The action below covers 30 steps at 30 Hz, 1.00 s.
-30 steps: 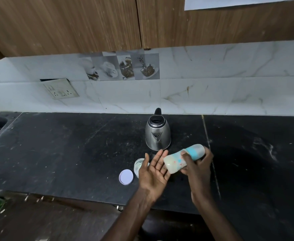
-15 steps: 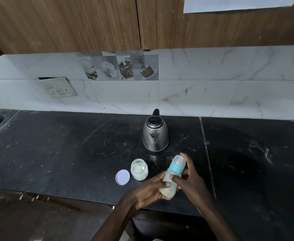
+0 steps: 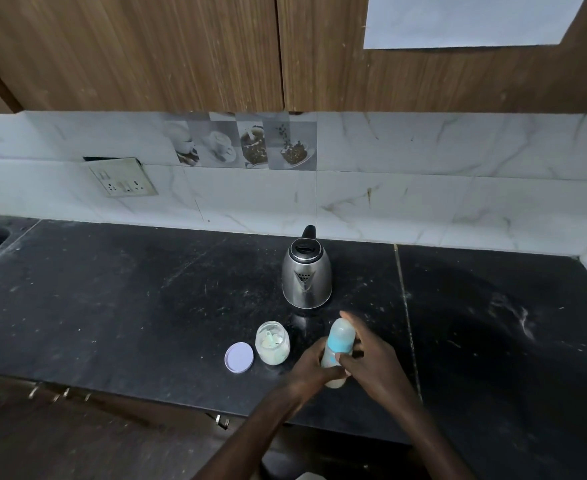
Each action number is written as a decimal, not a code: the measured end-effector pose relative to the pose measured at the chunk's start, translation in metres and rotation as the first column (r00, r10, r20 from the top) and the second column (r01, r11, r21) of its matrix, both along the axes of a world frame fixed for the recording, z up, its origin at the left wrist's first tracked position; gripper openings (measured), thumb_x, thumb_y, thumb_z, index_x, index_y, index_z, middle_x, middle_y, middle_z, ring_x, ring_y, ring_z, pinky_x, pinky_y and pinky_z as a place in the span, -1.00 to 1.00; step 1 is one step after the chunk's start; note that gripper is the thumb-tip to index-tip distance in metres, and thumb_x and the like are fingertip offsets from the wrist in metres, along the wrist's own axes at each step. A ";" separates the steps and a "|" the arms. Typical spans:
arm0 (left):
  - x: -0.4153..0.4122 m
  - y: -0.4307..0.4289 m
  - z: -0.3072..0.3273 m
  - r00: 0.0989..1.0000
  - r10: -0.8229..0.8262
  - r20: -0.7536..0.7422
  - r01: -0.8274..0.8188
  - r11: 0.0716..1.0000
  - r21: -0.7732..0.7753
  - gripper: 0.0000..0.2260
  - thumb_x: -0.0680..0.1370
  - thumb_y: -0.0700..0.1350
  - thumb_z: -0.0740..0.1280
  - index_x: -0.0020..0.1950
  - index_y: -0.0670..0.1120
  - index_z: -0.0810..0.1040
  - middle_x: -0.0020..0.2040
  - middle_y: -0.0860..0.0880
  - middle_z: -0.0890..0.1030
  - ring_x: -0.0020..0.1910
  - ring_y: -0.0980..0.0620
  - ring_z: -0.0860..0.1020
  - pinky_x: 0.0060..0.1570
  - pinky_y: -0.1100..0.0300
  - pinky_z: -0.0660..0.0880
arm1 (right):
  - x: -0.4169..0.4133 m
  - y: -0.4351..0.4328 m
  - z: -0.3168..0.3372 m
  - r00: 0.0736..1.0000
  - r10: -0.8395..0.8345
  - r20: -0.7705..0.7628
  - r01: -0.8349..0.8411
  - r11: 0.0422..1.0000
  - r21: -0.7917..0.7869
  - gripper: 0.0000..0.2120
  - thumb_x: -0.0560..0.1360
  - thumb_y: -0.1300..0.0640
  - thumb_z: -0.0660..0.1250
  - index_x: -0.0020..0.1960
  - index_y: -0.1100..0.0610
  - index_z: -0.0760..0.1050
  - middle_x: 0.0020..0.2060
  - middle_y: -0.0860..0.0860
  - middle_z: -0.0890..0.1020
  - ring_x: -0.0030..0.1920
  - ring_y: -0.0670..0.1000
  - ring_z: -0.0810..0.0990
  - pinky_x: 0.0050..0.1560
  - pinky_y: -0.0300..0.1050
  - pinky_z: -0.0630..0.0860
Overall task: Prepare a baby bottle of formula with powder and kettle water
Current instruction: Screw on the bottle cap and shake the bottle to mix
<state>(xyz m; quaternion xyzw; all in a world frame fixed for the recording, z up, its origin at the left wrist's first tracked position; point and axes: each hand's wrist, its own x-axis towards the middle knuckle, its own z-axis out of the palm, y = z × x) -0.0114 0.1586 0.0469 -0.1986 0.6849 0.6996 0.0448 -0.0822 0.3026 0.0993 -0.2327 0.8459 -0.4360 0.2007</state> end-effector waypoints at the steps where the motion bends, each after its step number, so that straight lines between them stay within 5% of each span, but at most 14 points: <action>1: -0.002 -0.001 -0.005 1.000 0.017 0.001 -0.017 0.999 -0.048 -0.48 0.35 -0.08 0.57 0.29 0.03 0.56 0.19 -0.06 0.71 0.16 0.07 0.67 0.15 0.13 0.61 | 0.000 -0.002 -0.001 1.000 0.009 -0.014 -0.009 1.000 0.011 -0.23 0.47 0.12 0.48 0.53 -0.39 0.27 0.32 -0.18 0.60 0.18 -0.17 0.63 0.18 -0.03 0.66; 3: -0.004 -0.003 -0.016 0.999 0.040 0.005 -0.039 0.989 -0.146 -0.49 0.33 -0.04 0.59 0.26 0.14 0.58 0.17 0.00 0.72 0.19 0.03 0.67 0.23 -0.01 0.61 | 0.001 -0.006 -0.003 0.998 0.021 -0.052 -0.018 0.999 0.040 -0.23 0.48 0.14 0.47 0.57 -0.29 0.28 0.38 -0.15 0.57 0.25 -0.14 0.60 0.25 -0.08 0.60; 6: -0.007 -0.005 -0.027 0.998 0.063 0.021 -0.056 0.970 -0.236 -0.49 0.26 0.03 0.60 0.18 0.25 0.59 0.10 0.10 0.73 0.12 0.09 0.68 0.10 0.08 0.63 | 0.003 -0.014 -0.008 0.995 0.041 -0.089 -0.030 0.993 0.116 -0.22 0.49 0.13 0.46 0.63 -0.16 0.24 0.46 -0.06 0.51 0.37 -0.04 0.54 0.31 -0.16 0.51; 10: -0.011 -0.008 -0.029 0.995 0.096 0.011 -0.091 0.965 -0.248 -0.50 0.23 0.06 0.51 0.17 0.11 0.60 0.05 0.04 0.73 -0.04 0.26 0.64 -0.10 0.35 0.53 | 0.002 -0.026 -0.014 0.992 0.039 -0.124 -0.015 0.982 0.188 -0.19 0.50 0.01 0.49 0.65 -0.07 0.20 0.50 0.00 0.46 0.43 0.05 0.50 0.34 -0.03 0.52; 15: -0.011 -0.014 -0.034 0.992 0.122 -0.028 -0.125 0.961 -0.248 -0.63 0.34 -0.11 0.54 0.11 0.06 0.60 -0.05 0.05 0.72 -0.14 0.32 0.63 -0.19 0.32 0.55 | 0.001 -0.045 -0.014 0.976 0.017 -0.215 0.052 0.949 0.310 -0.25 0.53 -0.14 0.45 0.62 -0.05 0.22 0.45 0.00 0.45 0.40 0.08 0.51 0.24 0.04 0.57; 20: -0.018 -0.027 -0.031 0.990 0.099 -0.103 -0.130 0.922 -0.364 -0.80 0.28 0.00 0.45 -0.17 0.14 0.51 -0.19 0.39 0.65 -0.21 0.38 0.60 -0.27 0.46 0.41 | -0.001 -0.064 -0.018 0.959 0.031 -0.281 0.095 0.901 0.423 -0.32 0.53 -0.24 0.42 0.55 -0.05 0.29 0.37 -0.01 0.45 0.38 0.06 0.51 0.18 0.01 0.58; 23: -0.025 -0.038 -0.036 0.988 0.076 -0.134 -0.126 0.898 -0.421 -0.84 0.27 0.06 0.43 -0.25 0.16 0.47 -0.32 0.16 0.63 -0.27 0.31 0.58 -0.31 0.42 0.35 | -0.006 -0.074 -0.021 0.958 0.031 -0.285 0.105 0.888 0.448 -0.38 0.53 -0.24 0.41 0.48 -0.04 0.34 0.33 -0.02 0.46 0.32 0.07 0.56 0.13 0.04 0.59; 30: -0.036 -0.059 -0.055 0.989 0.024 -0.143 -0.091 0.873 -0.479 -0.91 0.36 0.05 0.44 -0.21 0.10 0.58 -0.22 0.11 0.71 -0.22 0.17 0.66 -0.24 0.06 0.57 | -0.017 -0.097 -0.035 0.957 0.067 -0.283 0.094 0.851 0.518 -0.39 0.50 -0.19 0.44 0.46 -0.01 0.38 0.34 0.01 0.46 0.29 0.11 0.60 0.13 0.04 0.58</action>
